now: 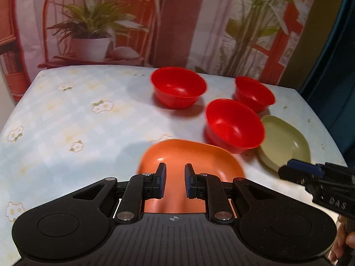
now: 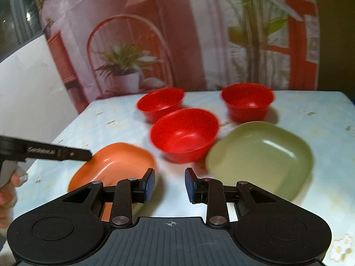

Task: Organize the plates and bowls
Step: 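Move the right gripper to the large green plate and grip its rim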

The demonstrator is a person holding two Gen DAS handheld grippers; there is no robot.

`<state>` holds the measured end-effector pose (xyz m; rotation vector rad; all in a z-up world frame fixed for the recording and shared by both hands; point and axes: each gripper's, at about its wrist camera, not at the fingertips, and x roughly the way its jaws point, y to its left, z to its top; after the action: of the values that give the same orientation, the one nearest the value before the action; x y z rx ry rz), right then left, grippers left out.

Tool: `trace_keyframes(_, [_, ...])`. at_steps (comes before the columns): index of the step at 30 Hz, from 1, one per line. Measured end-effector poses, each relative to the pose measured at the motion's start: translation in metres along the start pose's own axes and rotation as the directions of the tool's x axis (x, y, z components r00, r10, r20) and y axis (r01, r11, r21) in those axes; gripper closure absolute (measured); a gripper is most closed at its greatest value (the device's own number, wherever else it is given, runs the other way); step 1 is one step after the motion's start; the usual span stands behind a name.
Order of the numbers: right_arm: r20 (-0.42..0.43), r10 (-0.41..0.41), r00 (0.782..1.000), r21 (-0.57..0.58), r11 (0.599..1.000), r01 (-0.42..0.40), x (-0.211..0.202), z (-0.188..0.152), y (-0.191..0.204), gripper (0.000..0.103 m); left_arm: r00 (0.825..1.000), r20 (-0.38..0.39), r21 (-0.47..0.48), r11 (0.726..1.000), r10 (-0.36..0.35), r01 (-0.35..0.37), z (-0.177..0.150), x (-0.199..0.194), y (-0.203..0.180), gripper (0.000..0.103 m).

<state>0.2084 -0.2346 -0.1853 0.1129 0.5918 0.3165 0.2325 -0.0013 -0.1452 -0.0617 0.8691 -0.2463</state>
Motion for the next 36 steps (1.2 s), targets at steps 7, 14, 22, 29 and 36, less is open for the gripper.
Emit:
trace_keyframes(7, [0.054, -0.064, 0.996, 0.038, 0.997, 0.062, -0.017, -0.001, -0.037, 0.075, 0.999, 0.003, -0.003, 0.999, -0.032, 0.032, 0.000, 0.005, -0.033, 0.085])
trace_keyframes(14, [0.078, -0.096, 0.992, 0.107, 0.990, 0.088, -0.025, -0.007, -0.071, 0.075, 0.999, -0.015, 0.003, 0.999, -0.045, 0.046, 0.001, 0.015, -0.054, 0.085])
trace_keyframes(22, [0.086, -0.146, 0.986, 0.172, 0.976, 0.130, -0.029, -0.014, -0.109, 0.075, 0.997, -0.033, 0.031, 0.997, -0.074, 0.075, 0.007, 0.026, -0.077, 0.085])
trace_keyframes(29, [0.095, -0.197, 0.976, 0.224, 0.959, 0.172, -0.032, -0.015, -0.140, 0.075, 0.993, -0.061, 0.020, 0.995, -0.099, 0.100, 0.012, 0.039, -0.089, 0.085])
trace_keyframes(36, [0.094, -0.220, 0.971, 0.251, 0.949, 0.191, -0.028, -0.011, -0.160, 0.074, 0.987, -0.087, 0.027, 0.990, -0.137, 0.140, 0.016, 0.055, -0.104, 0.084])
